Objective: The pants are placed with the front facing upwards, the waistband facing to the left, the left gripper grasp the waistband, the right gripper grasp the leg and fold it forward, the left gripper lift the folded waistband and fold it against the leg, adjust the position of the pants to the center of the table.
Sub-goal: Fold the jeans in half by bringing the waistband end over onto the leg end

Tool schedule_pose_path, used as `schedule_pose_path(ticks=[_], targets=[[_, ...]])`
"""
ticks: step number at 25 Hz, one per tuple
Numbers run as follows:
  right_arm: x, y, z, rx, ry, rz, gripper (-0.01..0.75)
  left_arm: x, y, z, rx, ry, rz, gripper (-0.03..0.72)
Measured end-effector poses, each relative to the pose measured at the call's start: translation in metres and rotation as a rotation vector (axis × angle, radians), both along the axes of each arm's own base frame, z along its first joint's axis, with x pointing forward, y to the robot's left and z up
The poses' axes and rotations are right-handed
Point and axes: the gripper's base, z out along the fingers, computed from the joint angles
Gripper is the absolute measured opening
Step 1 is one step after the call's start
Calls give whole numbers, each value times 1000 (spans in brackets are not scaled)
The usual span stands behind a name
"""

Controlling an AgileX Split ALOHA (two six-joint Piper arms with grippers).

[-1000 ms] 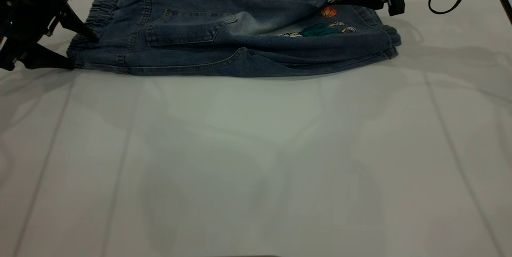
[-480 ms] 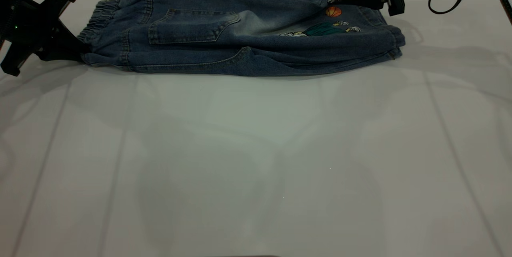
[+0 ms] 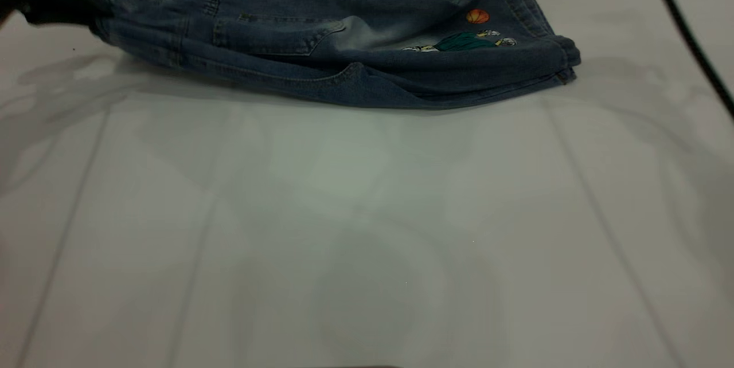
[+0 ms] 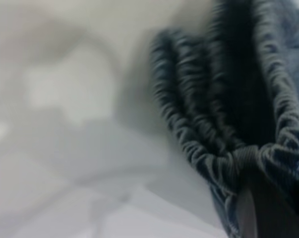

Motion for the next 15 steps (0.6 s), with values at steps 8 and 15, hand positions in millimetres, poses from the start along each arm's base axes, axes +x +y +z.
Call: schedule_pose_path(ticks=[8,15], targets=[[-10,57,-7,-174,-56,43,425,-6,-20,41,8,-73,-122,57],[-16,76,-39,-217,-10,68,425,-14,-71,78,56,-156,-281,57]])
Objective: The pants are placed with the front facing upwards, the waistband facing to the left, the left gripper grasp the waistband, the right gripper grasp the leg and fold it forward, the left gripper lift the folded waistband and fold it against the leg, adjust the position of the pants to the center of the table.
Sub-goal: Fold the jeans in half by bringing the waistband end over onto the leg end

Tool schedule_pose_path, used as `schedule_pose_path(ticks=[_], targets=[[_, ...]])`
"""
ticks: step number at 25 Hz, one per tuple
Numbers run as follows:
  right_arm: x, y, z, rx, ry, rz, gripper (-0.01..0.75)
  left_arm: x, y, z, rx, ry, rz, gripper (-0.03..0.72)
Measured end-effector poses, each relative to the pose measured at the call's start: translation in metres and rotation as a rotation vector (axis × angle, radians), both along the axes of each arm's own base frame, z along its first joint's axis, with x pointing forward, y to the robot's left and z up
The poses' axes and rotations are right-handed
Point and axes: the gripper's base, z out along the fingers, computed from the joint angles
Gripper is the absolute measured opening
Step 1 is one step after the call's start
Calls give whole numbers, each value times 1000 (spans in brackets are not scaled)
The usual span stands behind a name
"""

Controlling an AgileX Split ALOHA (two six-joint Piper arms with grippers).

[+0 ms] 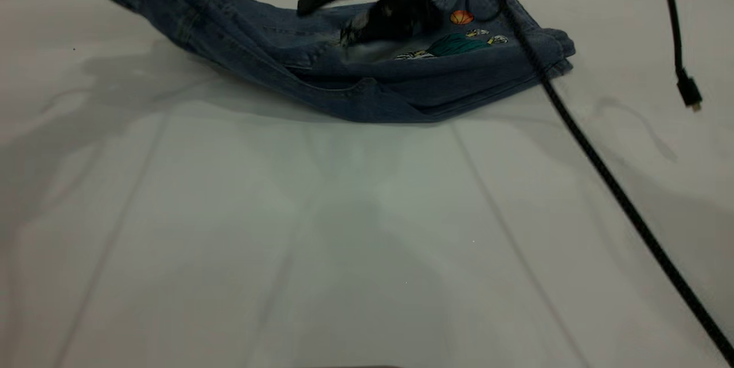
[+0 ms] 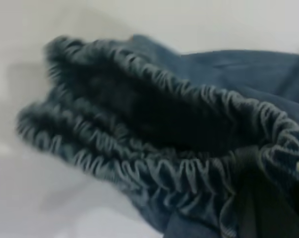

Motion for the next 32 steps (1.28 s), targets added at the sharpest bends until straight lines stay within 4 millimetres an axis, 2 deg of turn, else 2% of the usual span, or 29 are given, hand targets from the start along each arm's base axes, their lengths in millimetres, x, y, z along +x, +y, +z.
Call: schedule_pose_path(ticks=[7,10,13,16,19,21,23,27,32], targets=[[2,7,-22,6,38,17,425,-15,-48,36,17,-91,-132,57],[-6,17,-24,8,47,77,425,-21,-58,50,23,-135,-154,57],[-10,19,-17,-8,31,143,425,-26,-58,62,41,-169,-165,57],[-2,0,0,-50,-22,158,425,-30,-57,71,70,-196,-177,57],[12,-32,10,-88,-39,112,425,-35,-56,80,84,-221,-181,57],[17,-47,7,-122,-31,91,425,-38,-55,88,88,-241,-183,57],[16,-50,-5,-149,-5,98,425,-41,-55,94,87,-256,-182,57],[4,-32,-35,-170,63,143,425,-43,-57,96,87,-264,-186,57],[-11,-3,-35,-176,54,226,425,-45,-75,97,75,-281,-213,57]])
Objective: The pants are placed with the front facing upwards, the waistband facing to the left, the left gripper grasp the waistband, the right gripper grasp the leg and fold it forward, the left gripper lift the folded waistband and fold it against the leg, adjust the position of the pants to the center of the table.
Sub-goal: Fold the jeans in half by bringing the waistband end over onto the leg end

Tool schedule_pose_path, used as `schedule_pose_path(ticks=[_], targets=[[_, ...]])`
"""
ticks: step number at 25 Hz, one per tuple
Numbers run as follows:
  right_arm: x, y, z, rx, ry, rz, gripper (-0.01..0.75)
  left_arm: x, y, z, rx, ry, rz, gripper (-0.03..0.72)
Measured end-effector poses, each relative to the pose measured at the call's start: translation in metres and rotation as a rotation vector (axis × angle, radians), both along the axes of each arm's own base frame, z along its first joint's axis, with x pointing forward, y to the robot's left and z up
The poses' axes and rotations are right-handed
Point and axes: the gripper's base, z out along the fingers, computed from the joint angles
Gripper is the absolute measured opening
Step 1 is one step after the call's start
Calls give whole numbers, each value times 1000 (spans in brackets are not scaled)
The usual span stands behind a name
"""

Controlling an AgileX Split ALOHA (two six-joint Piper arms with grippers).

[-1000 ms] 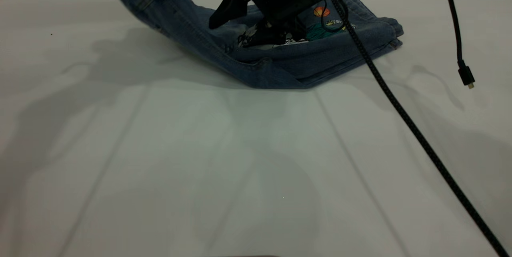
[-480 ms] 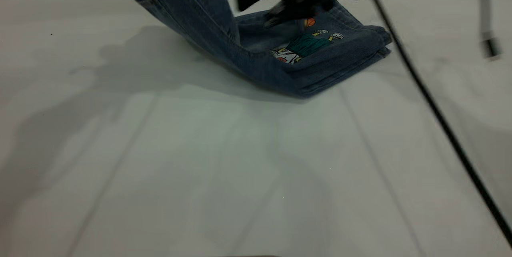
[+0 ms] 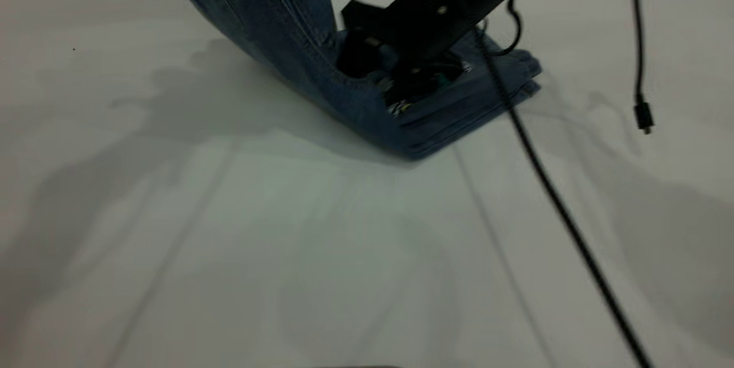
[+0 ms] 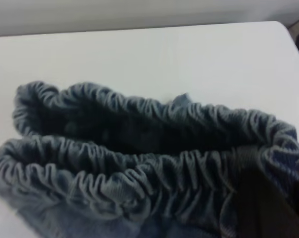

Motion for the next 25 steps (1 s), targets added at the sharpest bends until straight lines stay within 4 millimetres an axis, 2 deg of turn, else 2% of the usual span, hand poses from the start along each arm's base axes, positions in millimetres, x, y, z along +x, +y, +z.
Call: schedule_pose_path(ticks=[2,5,12,15,18,22,25], targets=[[1,-1,10,7,-17,9,425,-1,-8,-1,-1,-2,-17,57],[14,-21,36,21,-75,-37,425,-3,-17,-2,1,-4,-37,57],[42,-101,107,43,-223,-212,425,-5,-39,-10,6,0,-78,56],[45,-127,134,49,-280,-263,425,-1,-58,-28,20,18,-93,56],[45,-141,154,54,-320,-289,425,3,-78,-53,38,54,-112,56],[43,-148,163,42,-342,-290,425,11,-106,-91,68,119,-156,56],[42,-152,166,9,-356,-271,425,20,-127,-112,82,138,-184,56]])
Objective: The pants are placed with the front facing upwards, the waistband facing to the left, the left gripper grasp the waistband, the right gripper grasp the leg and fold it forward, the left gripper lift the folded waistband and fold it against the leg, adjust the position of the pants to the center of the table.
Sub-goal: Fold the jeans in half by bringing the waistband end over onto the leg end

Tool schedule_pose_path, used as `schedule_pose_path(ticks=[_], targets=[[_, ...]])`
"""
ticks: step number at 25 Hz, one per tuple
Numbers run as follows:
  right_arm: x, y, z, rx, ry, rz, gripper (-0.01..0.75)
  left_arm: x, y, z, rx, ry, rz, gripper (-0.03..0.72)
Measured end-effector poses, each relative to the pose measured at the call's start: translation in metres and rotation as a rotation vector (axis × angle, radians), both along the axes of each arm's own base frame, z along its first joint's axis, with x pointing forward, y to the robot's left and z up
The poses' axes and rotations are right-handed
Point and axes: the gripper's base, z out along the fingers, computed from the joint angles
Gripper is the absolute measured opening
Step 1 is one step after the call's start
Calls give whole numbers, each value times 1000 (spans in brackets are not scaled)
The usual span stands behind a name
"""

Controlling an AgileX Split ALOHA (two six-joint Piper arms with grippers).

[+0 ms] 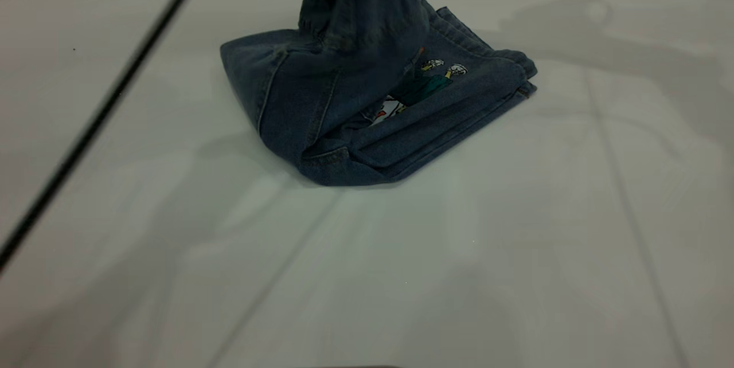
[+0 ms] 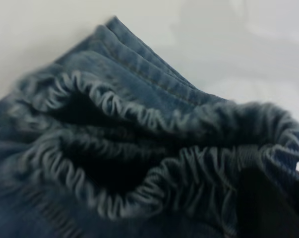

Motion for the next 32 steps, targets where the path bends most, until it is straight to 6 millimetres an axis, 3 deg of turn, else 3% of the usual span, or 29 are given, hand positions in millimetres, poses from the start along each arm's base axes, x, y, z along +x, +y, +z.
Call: schedule_pose_path(ticks=[6,12,14,17,21,24,29,32], targets=[[-1,-18,13,-15,-27,-29,425,22,-27,-37,13,21,-27,56],[-2,-25,17,-15,-34,-39,425,30,-35,-70,27,92,-58,71],[-2,-25,17,-17,-34,-37,425,28,-35,-73,37,98,-79,114],[-2,-25,17,-21,-33,-35,425,29,-37,-68,58,61,-131,254],[-3,-28,15,-47,-32,-29,425,28,-38,-40,58,-10,-196,484],[-3,-28,14,-65,-28,-19,425,23,-37,-6,56,-89,-244,580],[-8,-24,13,-57,12,20,425,4,-26,69,113,-262,-338,573],[-13,-4,10,-71,42,91,425,-11,-15,112,147,-358,-352,557]])
